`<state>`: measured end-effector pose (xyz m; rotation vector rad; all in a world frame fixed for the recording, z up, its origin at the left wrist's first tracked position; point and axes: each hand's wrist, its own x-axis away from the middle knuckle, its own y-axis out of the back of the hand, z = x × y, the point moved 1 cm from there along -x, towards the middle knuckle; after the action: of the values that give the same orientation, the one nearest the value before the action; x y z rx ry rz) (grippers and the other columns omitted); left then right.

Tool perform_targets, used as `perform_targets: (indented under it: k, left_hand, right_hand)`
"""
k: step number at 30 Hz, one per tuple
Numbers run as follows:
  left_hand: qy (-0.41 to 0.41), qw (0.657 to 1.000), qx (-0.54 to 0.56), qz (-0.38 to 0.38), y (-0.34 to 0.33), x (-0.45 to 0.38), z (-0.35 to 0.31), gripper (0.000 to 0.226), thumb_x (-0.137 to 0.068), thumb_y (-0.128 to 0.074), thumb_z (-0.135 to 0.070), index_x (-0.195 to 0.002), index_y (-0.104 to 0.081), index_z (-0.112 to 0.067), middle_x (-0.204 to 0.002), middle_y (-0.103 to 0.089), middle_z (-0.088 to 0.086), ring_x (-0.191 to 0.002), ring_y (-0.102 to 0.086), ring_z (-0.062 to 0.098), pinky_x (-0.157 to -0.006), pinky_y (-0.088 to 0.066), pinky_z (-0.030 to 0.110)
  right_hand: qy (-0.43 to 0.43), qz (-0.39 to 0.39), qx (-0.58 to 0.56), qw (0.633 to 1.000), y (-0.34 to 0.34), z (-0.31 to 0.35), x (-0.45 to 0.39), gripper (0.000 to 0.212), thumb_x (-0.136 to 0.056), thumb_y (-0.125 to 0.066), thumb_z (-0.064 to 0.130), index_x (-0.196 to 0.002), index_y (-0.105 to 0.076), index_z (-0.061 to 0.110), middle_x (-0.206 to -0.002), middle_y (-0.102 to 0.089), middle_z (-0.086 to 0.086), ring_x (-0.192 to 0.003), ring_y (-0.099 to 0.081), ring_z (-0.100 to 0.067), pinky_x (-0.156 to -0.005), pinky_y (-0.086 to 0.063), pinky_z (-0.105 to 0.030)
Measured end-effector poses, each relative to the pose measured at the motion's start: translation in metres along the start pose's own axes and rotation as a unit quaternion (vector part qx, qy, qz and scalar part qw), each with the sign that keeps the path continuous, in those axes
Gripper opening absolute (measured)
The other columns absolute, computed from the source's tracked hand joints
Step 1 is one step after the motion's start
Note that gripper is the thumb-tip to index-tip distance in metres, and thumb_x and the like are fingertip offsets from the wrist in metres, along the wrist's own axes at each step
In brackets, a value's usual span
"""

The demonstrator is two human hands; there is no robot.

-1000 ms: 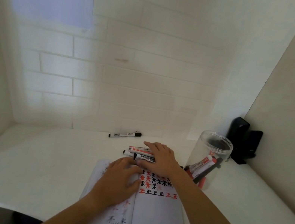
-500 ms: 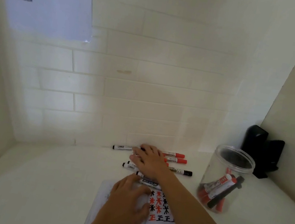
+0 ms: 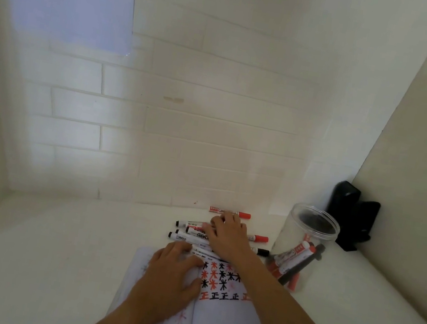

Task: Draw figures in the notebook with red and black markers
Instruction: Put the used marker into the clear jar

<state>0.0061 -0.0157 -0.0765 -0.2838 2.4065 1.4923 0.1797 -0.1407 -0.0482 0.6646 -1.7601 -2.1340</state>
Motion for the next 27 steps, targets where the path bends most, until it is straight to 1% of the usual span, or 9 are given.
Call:
perform_targets:
  k: [3, 6, 10, 15, 17, 20, 22, 24, 27]
  left_hand:
    - [0.000, 1.000, -0.002, 0.000, 0.000, 0.001, -0.001, 0.044, -0.090, -0.039, -0.064, -0.127, -0.053, -0.046, -0.148, -0.035, -0.011, -0.141, -0.027, 0.011, -0.118, -0.020, 0.033]
    - [-0.002, 1.000, -0.005, 0.001, 0.001, 0.001, -0.002, 0.044, -0.090, -0.039, -0.062, -0.128, -0.053, -0.044, -0.147, -0.035, -0.012, -0.140, -0.027, 0.009, -0.117, -0.019, 0.029]
    - [-0.004, 1.000, -0.005, 0.005, 0.003, 0.002, -0.004, 0.045, -0.090, -0.037, -0.061, -0.129, -0.052, -0.044, -0.147, -0.034, -0.011, -0.141, -0.027, 0.009, -0.118, -0.021, 0.032]
    - [-0.004, 1.000, -0.005, 0.009, 0.003, 0.001, -0.003, 0.047, -0.091, -0.038, -0.061, -0.133, -0.050, -0.044, -0.152, -0.032, -0.014, -0.143, -0.022, 0.006, -0.121, -0.014, 0.031]
    - [-0.004, 1.000, -0.008, 0.011, 0.003, 0.000, -0.003, 0.047, -0.092, -0.039, -0.060, -0.135, -0.049, -0.044, -0.155, -0.030, -0.013, -0.144, -0.020, 0.006, -0.122, -0.013, 0.031]
    - [-0.003, 1.000, -0.002, 0.013, 0.003, 0.000, -0.003, 0.046, -0.093, -0.041, -0.058, -0.137, -0.049, -0.044, -0.156, -0.029, -0.014, -0.145, -0.020, 0.006, -0.122, -0.013, 0.032]
    - [-0.007, 1.000, 0.000, 0.012, 0.004, 0.001, -0.002, 0.046, -0.093, -0.042, -0.058, -0.136, -0.050, -0.044, -0.156, -0.030, -0.013, -0.144, -0.020, 0.007, -0.122, -0.013, 0.032]
    - [-0.010, 1.000, 0.005, 0.011, 0.003, 0.001, -0.002, 0.045, -0.093, -0.043, -0.057, -0.136, -0.051, -0.043, -0.155, -0.031, -0.012, -0.144, -0.022, 0.008, -0.121, -0.013, 0.031]
    - [-0.015, 1.000, 0.009, 0.007, 0.003, 0.001, -0.001, 0.046, -0.093, -0.042, -0.058, -0.134, -0.053, -0.043, -0.155, -0.033, -0.010, -0.144, -0.026, 0.011, -0.119, -0.015, 0.031]
  right_hand:
    - [-0.016, 0.010, -0.044, 0.999, 0.002, -0.006, 0.005, 0.045, -0.107, -0.032, 0.049, -0.137, -0.055, 0.023, -0.151, -0.041, -0.005, -0.142, -0.031, -0.028, -0.116, -0.028, -0.049]
    - [-0.042, -0.023, -0.069, 0.996, 0.006, -0.014, -0.002, 0.047, -0.108, -0.032, 0.046, -0.141, -0.052, 0.019, -0.151, -0.046, -0.005, -0.139, -0.038, -0.027, -0.114, -0.033, -0.047]
    - [-0.068, -0.032, -0.059, 0.995, 0.013, -0.030, -0.021, 0.043, -0.111, -0.030, 0.036, -0.138, -0.056, 0.014, -0.147, -0.052, -0.007, -0.133, -0.045, -0.029, -0.109, -0.038, -0.045]
    - [-0.069, 0.014, 0.003, 0.997, 0.009, -0.039, -0.043, 0.046, -0.106, -0.040, 0.014, -0.151, -0.045, 0.017, -0.149, -0.053, -0.008, -0.132, -0.049, -0.030, -0.107, -0.041, -0.044]
    - [-0.074, 0.011, 0.039, 0.996, 0.008, -0.040, -0.049, 0.045, -0.101, -0.046, 0.008, -0.144, -0.053, 0.018, -0.137, -0.060, -0.008, -0.123, -0.055, -0.028, -0.103, -0.044, -0.041]
    - [-0.084, -0.003, 0.073, 0.994, 0.007, -0.040, -0.053, 0.030, -0.098, -0.053, 0.007, -0.120, -0.071, 0.016, -0.117, -0.069, -0.006, -0.107, -0.063, -0.025, -0.094, -0.050, -0.037]
    - [-0.075, -0.022, 0.099, 0.992, 0.008, -0.041, -0.053, 0.024, -0.097, -0.056, 0.009, -0.112, -0.074, 0.015, -0.113, -0.066, -0.006, -0.105, -0.061, -0.024, -0.092, -0.048, -0.037]
    - [-0.044, -0.073, 0.124, 0.989, 0.011, -0.041, -0.049, 0.020, -0.095, -0.060, 0.010, -0.110, -0.072, 0.014, -0.116, -0.060, -0.007, -0.109, -0.055, -0.025, -0.089, -0.045, -0.037]
    - [0.012, -0.195, 0.080, 0.977, 0.022, -0.032, -0.029, 0.013, -0.086, -0.068, 0.012, -0.099, -0.070, 0.012, -0.099, -0.060, -0.006, -0.091, -0.056, -0.025, -0.073, -0.048, -0.035]
